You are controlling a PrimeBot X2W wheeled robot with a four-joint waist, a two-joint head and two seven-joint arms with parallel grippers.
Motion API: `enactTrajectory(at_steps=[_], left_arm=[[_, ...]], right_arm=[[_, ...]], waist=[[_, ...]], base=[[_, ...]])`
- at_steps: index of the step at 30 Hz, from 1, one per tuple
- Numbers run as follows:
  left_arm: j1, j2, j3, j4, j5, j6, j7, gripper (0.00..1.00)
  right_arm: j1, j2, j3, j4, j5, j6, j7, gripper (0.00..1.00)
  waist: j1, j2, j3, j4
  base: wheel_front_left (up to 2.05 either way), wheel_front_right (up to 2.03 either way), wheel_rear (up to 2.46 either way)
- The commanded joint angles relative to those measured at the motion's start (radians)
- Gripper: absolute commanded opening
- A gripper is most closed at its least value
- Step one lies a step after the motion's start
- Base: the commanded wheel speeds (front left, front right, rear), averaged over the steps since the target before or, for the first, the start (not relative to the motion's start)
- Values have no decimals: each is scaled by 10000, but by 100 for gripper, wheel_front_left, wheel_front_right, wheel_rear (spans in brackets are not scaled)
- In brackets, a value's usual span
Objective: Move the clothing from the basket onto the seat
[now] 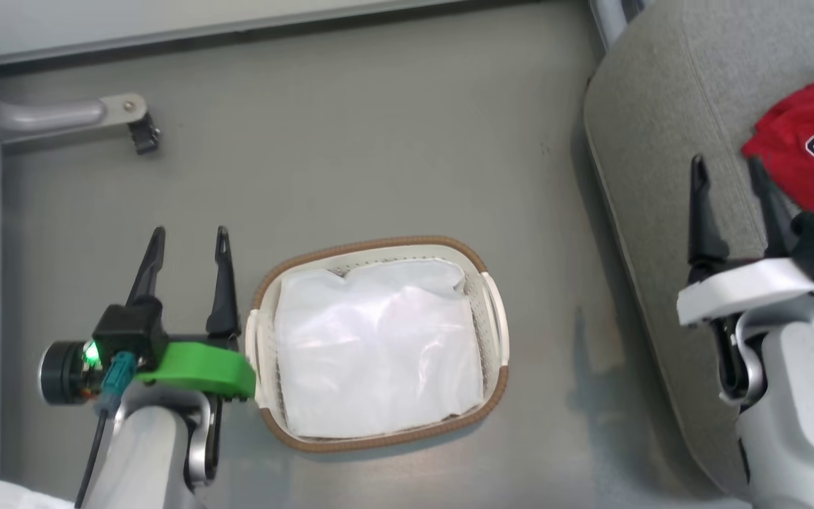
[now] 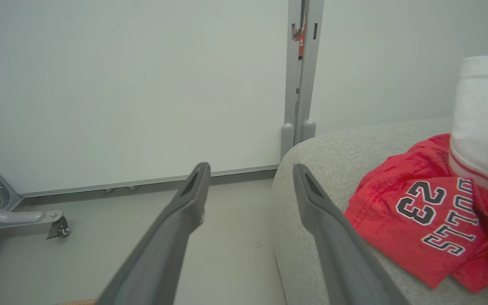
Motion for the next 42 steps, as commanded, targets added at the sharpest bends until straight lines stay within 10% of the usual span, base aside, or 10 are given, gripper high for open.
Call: enactTrajectory(at_steps=[1, 30, 31, 42], left_arm=[[360, -84, 209, 66, 182, -87, 3, 100], [3304, -768, 1907, -195, 630, -1386, 0, 100], [3183, -769, 1881, -196, 698, -1361, 4, 0], [2989, -815, 2039, 74, -925, -1405, 465, 0]], right_arm=[[374, 40, 18, 4, -46, -14, -42, 100], [3350, 542, 373, -78, -214, -14, -42, 100], [3315, 566, 380, -75, -245, 0, 0, 0], [3291, 639, 250, 101, 1290, -1, 484, 0]], waist=[[0, 0, -660, 498], [0, 0, -2527, 653], [0, 0, -2530, 654], [0, 0, -2579, 648]], base=[[0, 0, 0], [0, 0, 0], [0, 0, 0], [0, 0, 0]])
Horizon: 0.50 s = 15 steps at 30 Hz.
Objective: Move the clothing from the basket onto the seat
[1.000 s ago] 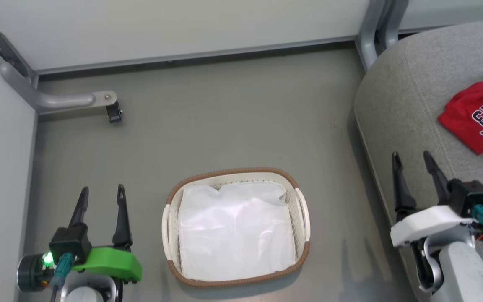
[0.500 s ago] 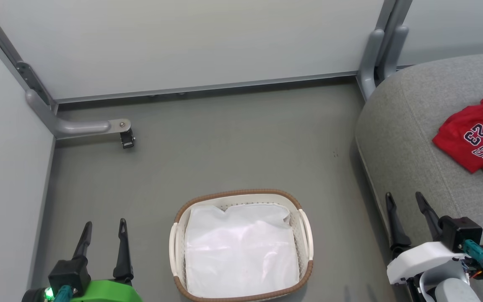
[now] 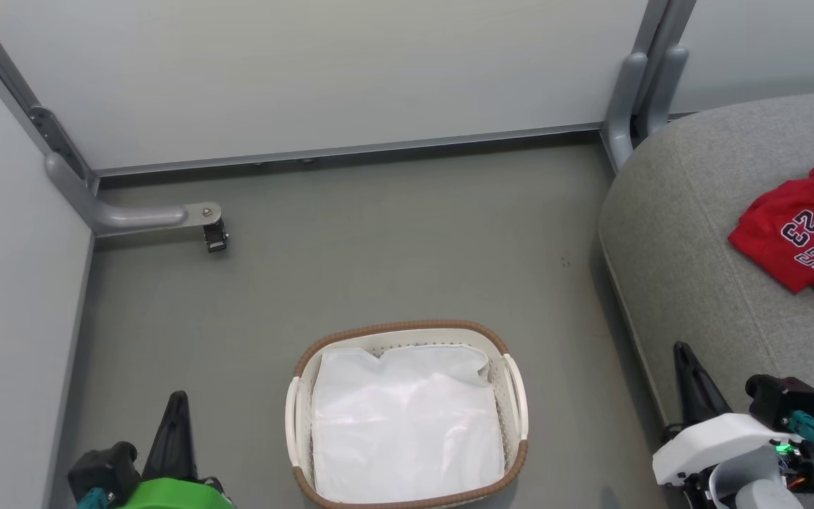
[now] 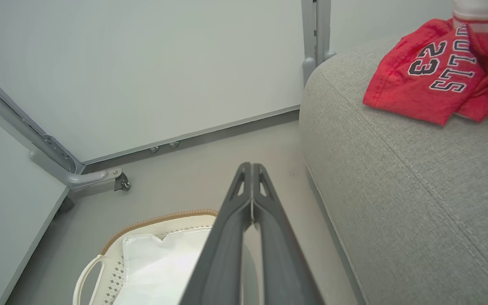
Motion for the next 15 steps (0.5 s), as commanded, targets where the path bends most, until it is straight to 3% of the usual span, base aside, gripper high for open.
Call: enactTrajectory(at_steps=[1, 15], left_arm=[[-227, 23, 96, -162, -501, -27, 92, 0], [-440, 33, 253, -296, -2918, -77, 683, 0]], right_arm=[[-92, -45, -50, -202, 471, -1, 92, 0], [-92, -59, -143, -433, 2825, -2, 673, 0]], waist=[[1, 0, -8, -1], [1, 0, -85, -14]], base=[[0, 0, 0], [0, 0, 0]])
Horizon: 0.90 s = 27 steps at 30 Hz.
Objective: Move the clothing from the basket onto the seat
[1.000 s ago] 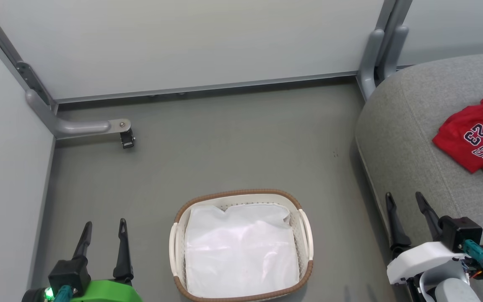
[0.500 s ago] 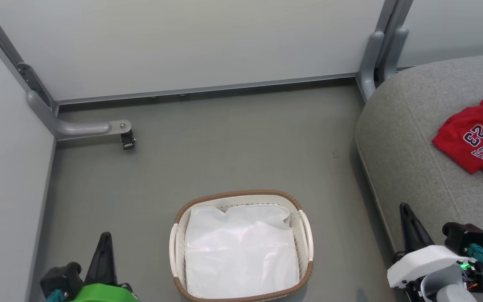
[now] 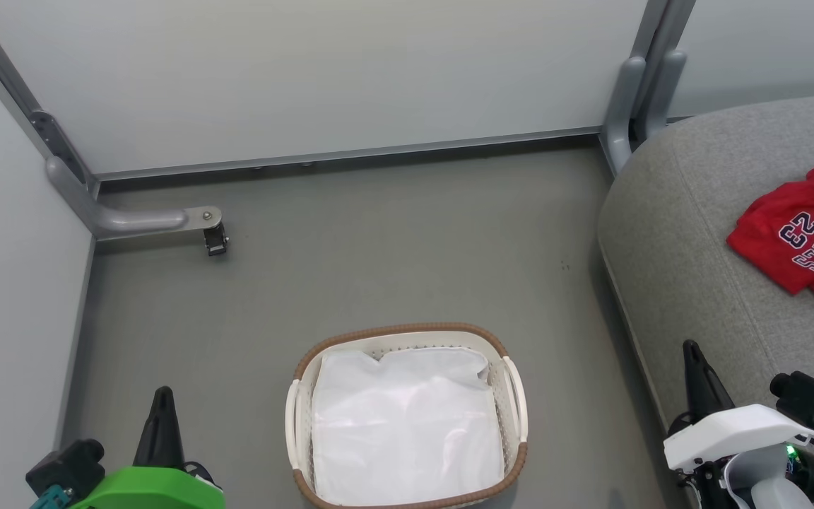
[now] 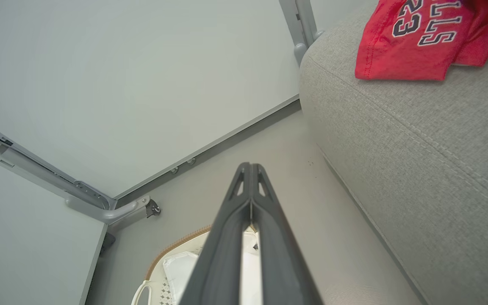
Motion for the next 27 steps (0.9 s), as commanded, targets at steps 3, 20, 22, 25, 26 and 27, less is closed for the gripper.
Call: enactTrajectory(at_steps=[3, 20, 22, 25, 26, 27], left_arm=[[-333, 35, 79, -189, -714, -69, 165, 0], [-583, 46, 269, -280, -3114, -111, 787, 0], [-608, 47, 287, -289, -3359, -117, 856, 0], [-636, 49, 317, -299, -3730, -125, 950, 0], [-650, 50, 327, -302, -3862, -129, 982, 0], [-661, 50, 336, -305, -3961, -131, 1008, 0]], right_arm=[[-98, -57, -73, -216, 709, -3, 174, 0], [-142, -73, -197, -402, 3044, -5, 786, 0], [-148, -75, -212, -421, 3292, -4, 857, 0], [-154, -77, -231, -447, 3644, -5, 952, 0], [-156, -78, -238, -458, 3773, -5, 985, 0], [-158, -78, -244, -465, 3879, -5, 1009, 0]], waist=[[0, 0, -19, -3], [0, 0, -114, -18], [0, 0, -125, -19], [0, 0, -141, -22], [0, 0, -147, -23], [0, 0, -152, -24]], base=[[0, 0, 0], [0, 0, 0], [0, 0, 0], [0, 0, 0], [0, 0, 0], [0, 0, 0]])
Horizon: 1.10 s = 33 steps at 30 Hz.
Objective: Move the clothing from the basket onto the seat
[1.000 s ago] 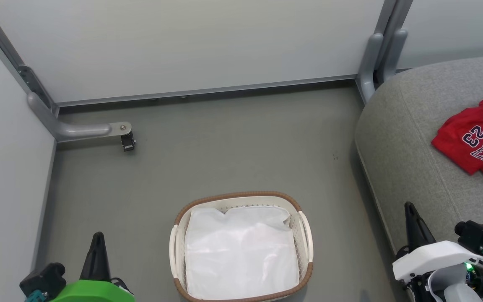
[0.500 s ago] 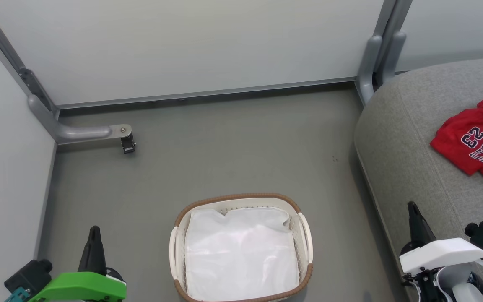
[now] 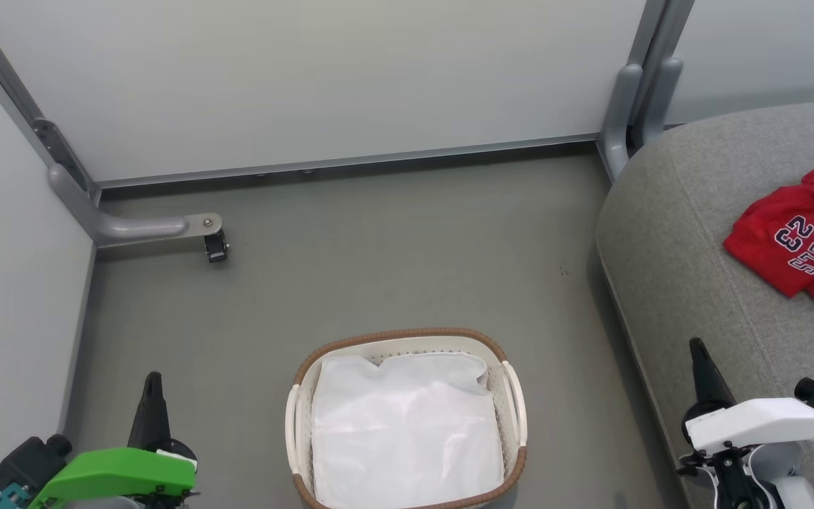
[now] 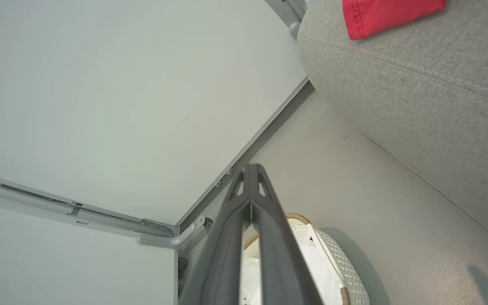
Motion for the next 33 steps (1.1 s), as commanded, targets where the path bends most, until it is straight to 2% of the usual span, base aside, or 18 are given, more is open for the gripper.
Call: enactTrajectory(at_steps=[1, 33], left_arm=[[-279, 49, 43, -126, -307, -52, 74, 0], [-608, 67, 306, -237, -3603, -110, 935, 0]], right_arm=[[-128, -64, -43, -158, 327, -3, 75, 0], [-198, -83, -228, -397, 3525, -6, 933, 0]], waist=[[0, 0, -8, -1], [0, 0, -186, -29]], base=[[0, 0, 0], [0, 0, 0]])
